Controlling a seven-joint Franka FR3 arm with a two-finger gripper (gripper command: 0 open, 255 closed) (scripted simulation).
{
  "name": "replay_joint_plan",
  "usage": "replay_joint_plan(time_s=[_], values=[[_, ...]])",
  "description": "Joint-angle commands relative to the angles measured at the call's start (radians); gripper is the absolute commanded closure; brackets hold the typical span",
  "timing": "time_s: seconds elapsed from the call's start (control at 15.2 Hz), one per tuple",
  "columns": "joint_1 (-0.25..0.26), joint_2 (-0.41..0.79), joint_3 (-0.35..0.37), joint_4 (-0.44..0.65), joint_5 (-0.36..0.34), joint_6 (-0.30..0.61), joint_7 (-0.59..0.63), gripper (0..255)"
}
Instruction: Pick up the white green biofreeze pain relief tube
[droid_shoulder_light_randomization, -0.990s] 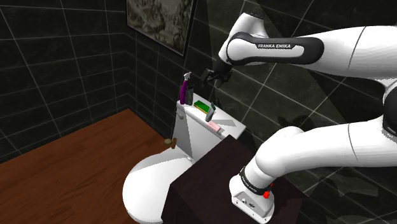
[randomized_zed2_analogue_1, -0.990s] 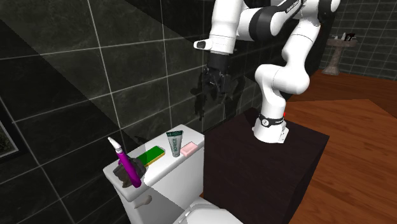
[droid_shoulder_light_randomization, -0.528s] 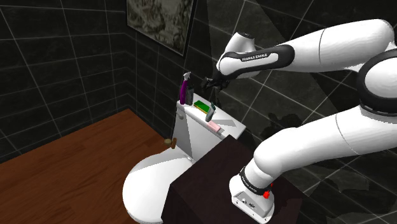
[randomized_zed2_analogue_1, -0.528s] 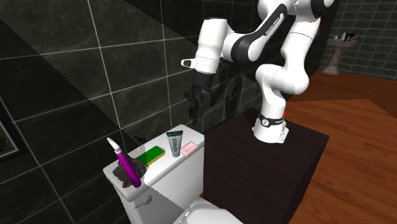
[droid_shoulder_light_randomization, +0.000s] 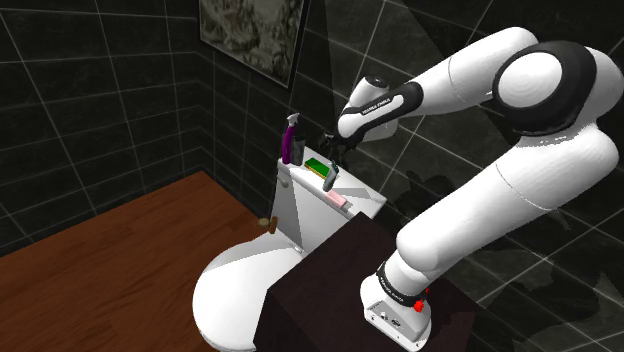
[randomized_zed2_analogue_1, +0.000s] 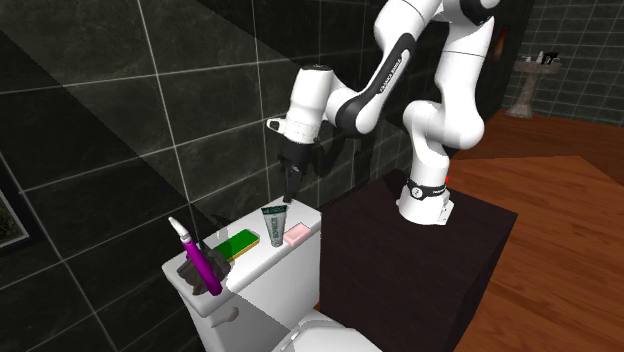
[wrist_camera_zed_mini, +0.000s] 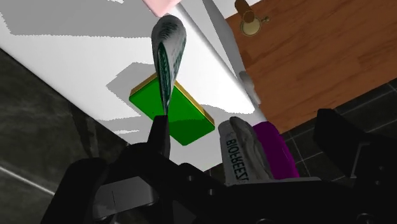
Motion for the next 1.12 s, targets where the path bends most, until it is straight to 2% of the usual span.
replay_joint_plan(time_s=[0.0, 0.33, 0.86, 0.99, 1.06], values=[[-0.022, 0.070, -0.009, 0.010, -0.023, 0.072, 0.023, 0], [-0.063, 0.255, -0.047, 0.072, -0.074, 0.222, 0.080, 0], [-0.063, 0.381, -0.056, 0.082, -0.081, 0.340, 0.099, 0], [-0.063, 0.381, -0.056, 0.082, -0.081, 0.340, 0.099, 0], [-0.066, 0.385, -0.054, 0.085, -0.079, 0.341, 0.097, 255]])
